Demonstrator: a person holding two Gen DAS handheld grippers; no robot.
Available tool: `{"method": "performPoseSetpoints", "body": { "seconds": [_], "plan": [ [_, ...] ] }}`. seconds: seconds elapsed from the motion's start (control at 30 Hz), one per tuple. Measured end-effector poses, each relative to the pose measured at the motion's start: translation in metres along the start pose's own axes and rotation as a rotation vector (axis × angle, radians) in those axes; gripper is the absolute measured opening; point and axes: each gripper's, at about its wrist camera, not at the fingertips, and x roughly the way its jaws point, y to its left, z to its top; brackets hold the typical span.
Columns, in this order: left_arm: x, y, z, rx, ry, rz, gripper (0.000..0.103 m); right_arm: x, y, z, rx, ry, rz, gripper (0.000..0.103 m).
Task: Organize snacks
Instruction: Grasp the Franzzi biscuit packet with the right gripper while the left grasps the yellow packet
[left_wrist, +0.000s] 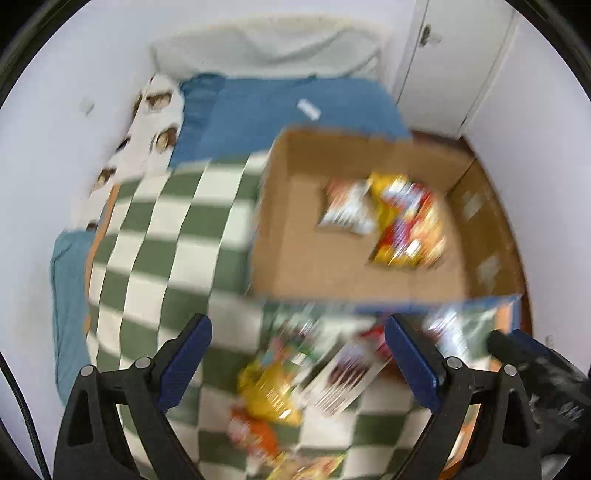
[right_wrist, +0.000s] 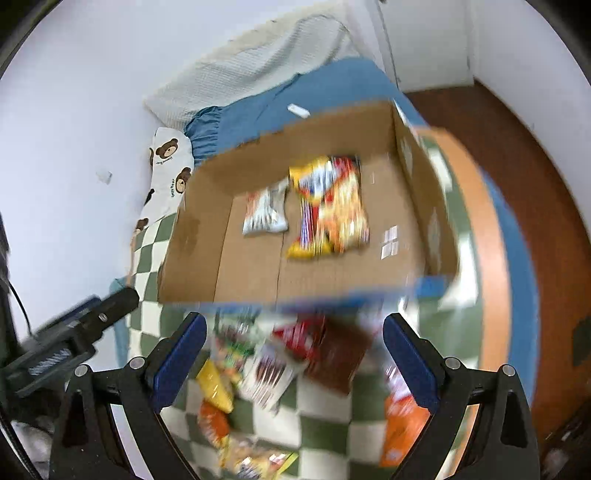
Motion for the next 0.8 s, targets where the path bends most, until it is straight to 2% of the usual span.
{"method": "performPoseSetpoints", "body": {
  "seconds": [0.1, 0.23, 0.27, 0.33, 0.43, 0.53, 0.6, 0.7, 0.8],
  "plan": [
    [0.037, 0.023, -0.026, -0.045, 0.124, 0.006, 0.096, 0.030, -0.017, -0.036, 0.114, 0.069, 0.062, 0.099],
    [0.091, 0.039, -0.055, -0.100, 0.286, -0.018, 0.096, 0.078, -0.024, -0.070, 0.178, 0.148, 0.082, 0.095],
    [0.101, 0.041, -0.060, -0.110, 0.310, -0.016, 0.096, 0.088, -0.023, -0.077, 0.184, 0.161, 0.083, 0.093],
    [0.105, 0.041, -0.068, -0.104, 0.284, -0.019, 0.094, 0.105, -0.020, -0.088, 0.185, 0.193, 0.077, 0.090],
    [0.092, 0.028, -0.075, 0.027, 0.230, -0.058, 0.094, 0.124, -0.012, -0.100, 0.156, 0.226, 0.067, 0.090],
    [0.082, 0.012, -0.090, 0.246, 0.190, 0.039, 0.094, 0.132, -0.008, -0.110, 0.128, 0.250, 0.059, 0.090],
    [0.089, 0.003, -0.101, 0.356, 0.201, 0.081, 0.094, 0.137, -0.006, -0.115, 0.117, 0.263, 0.059, 0.090],
    [0.110, -0.005, -0.111, 0.461, 0.218, 0.135, 0.094, 0.144, -0.004, -0.121, 0.106, 0.277, 0.049, 0.090],
    [0.127, -0.005, -0.110, 0.475, 0.218, 0.155, 0.094, 0.148, -0.001, -0.122, 0.099, 0.279, 0.031, 0.090]
  ]
}}
